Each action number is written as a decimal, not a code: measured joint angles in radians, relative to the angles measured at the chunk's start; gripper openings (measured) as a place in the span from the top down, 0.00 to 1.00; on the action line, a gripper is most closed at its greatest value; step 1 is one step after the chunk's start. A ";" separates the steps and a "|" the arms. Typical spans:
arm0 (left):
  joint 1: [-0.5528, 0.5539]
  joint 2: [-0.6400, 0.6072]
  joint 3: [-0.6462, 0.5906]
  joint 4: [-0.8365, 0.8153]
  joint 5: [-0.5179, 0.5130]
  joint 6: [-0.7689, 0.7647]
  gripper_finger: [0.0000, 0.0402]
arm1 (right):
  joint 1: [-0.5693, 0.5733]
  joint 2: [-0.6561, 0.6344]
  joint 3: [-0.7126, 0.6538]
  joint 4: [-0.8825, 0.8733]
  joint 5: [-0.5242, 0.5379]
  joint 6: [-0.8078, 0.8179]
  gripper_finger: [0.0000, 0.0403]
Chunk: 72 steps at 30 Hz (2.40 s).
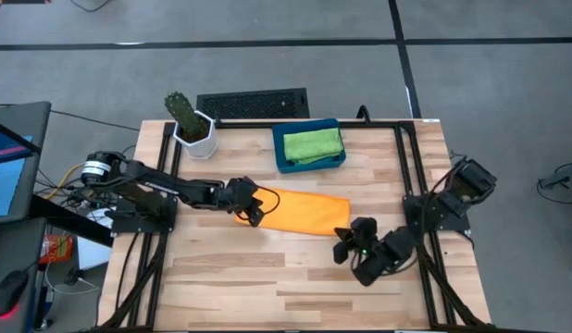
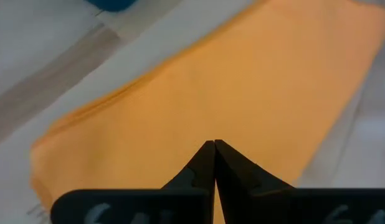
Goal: Fold microfiber towels
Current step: Fold the orange microfiber cloth
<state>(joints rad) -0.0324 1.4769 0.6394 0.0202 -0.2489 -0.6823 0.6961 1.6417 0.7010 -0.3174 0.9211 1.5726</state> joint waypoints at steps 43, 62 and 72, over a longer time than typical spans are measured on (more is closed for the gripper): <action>0.039 0.161 -0.152 0.306 -0.053 -0.080 1.00 | 0.102 0.172 -0.101 0.140 0.074 0.230 0.96; 0.032 -0.017 -0.158 0.327 0.128 -0.128 1.00 | 0.091 -0.300 0.011 0.061 0.149 -0.342 0.91; -0.023 -0.083 -0.157 0.425 0.047 -0.100 1.00 | 0.071 -0.376 -0.119 0.084 0.237 -0.308 0.98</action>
<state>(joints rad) -0.0558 1.3940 0.4828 0.4457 -0.2020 -0.7827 0.7676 1.2659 0.5820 -0.2338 1.1578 1.2649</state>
